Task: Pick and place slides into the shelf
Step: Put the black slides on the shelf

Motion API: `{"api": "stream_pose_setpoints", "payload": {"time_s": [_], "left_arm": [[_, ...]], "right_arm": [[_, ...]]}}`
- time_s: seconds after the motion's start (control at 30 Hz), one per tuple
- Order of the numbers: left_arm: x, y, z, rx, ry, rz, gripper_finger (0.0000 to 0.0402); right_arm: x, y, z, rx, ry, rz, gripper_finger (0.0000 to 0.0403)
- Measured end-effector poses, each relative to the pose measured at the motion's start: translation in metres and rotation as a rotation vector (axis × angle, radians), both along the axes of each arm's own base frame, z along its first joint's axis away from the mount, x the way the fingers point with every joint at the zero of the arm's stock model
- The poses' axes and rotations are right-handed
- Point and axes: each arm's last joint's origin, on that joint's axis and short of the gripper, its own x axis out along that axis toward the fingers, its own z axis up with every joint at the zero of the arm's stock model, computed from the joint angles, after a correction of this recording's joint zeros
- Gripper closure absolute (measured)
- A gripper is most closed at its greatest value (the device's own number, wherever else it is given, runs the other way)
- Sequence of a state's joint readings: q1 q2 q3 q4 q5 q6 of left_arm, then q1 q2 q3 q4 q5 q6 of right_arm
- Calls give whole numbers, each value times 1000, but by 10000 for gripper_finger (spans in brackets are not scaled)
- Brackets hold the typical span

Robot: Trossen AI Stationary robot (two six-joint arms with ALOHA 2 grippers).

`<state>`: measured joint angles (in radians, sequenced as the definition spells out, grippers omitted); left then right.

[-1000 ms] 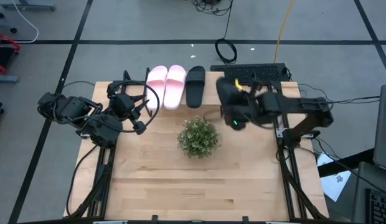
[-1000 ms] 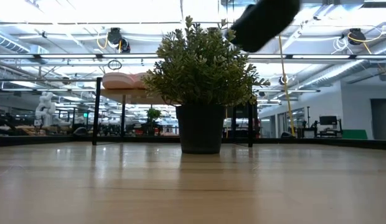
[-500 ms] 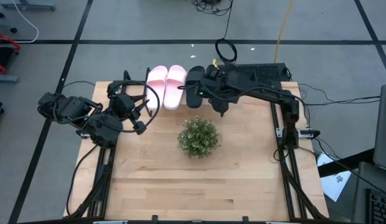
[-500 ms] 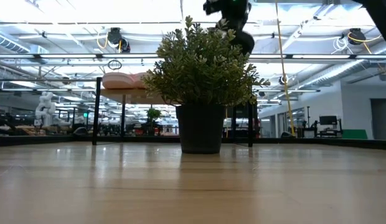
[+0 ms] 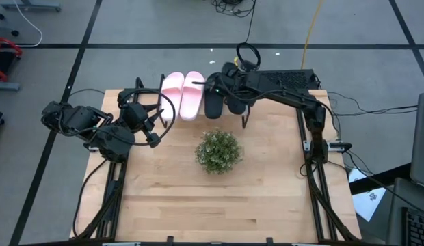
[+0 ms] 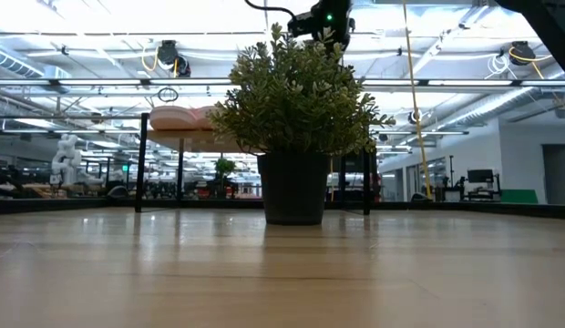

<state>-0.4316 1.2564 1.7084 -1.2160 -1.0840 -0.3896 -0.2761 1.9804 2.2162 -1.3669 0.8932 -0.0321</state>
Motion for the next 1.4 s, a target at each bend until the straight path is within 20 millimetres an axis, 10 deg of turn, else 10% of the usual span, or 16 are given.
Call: {"api": "stream_pose_setpoints", "payload": {"time_s": [1.4], "left_arm": [[0, 0, 0, -3, -3, 1, 316]], "right_arm": [[3, -23, -63, 19, 219, 10, 403]]}}
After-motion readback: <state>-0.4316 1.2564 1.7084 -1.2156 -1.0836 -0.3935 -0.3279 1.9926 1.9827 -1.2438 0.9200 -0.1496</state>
